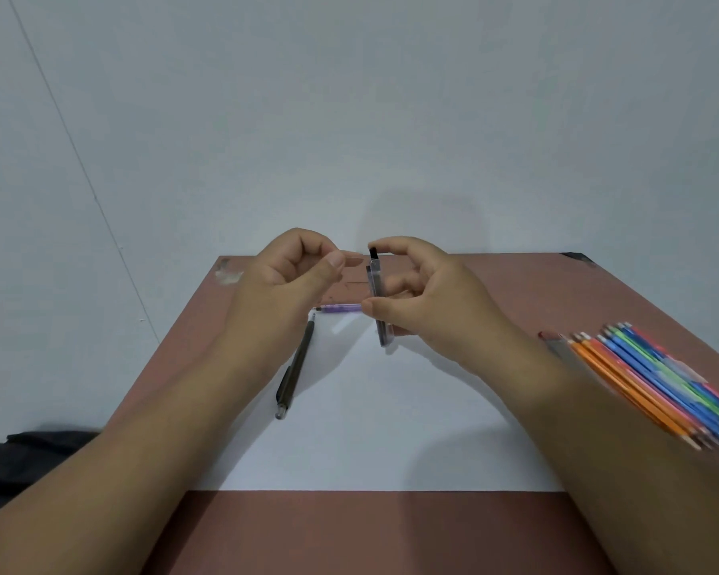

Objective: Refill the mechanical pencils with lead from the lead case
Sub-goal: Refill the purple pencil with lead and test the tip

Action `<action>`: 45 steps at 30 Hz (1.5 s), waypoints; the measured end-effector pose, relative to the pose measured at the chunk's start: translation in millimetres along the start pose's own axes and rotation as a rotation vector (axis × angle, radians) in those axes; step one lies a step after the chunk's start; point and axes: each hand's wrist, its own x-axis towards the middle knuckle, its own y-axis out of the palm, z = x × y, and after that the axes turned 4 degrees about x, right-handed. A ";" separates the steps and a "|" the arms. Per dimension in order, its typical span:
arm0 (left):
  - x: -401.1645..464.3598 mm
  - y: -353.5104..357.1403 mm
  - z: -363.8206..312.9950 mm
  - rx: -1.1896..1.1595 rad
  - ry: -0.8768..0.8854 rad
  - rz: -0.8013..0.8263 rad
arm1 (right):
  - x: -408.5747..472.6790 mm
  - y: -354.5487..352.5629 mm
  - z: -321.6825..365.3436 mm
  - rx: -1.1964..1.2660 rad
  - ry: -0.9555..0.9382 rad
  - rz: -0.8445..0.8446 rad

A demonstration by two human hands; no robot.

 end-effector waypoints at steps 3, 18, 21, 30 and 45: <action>0.1 1.3 1.7 0.001 0.007 0.018 | 0.2 0.8 0.3 0.040 0.005 0.005; 3.9 -1.6 4.7 0.008 -0.008 -0.129 | -1.4 -4.3 4.5 0.056 0.003 -0.004; 7.0 -5.2 8.1 -0.007 -0.039 -0.237 | -3.1 -7.1 7.5 0.053 -0.002 0.007; 13.4 -8.3 19.5 0.165 -0.051 -0.272 | -8.7 -13.3 14.4 -0.502 0.005 0.407; 6.2 -1.6 17.1 0.564 0.206 -0.123 | 7.1 -24.1 -10.2 -0.593 -0.447 -0.172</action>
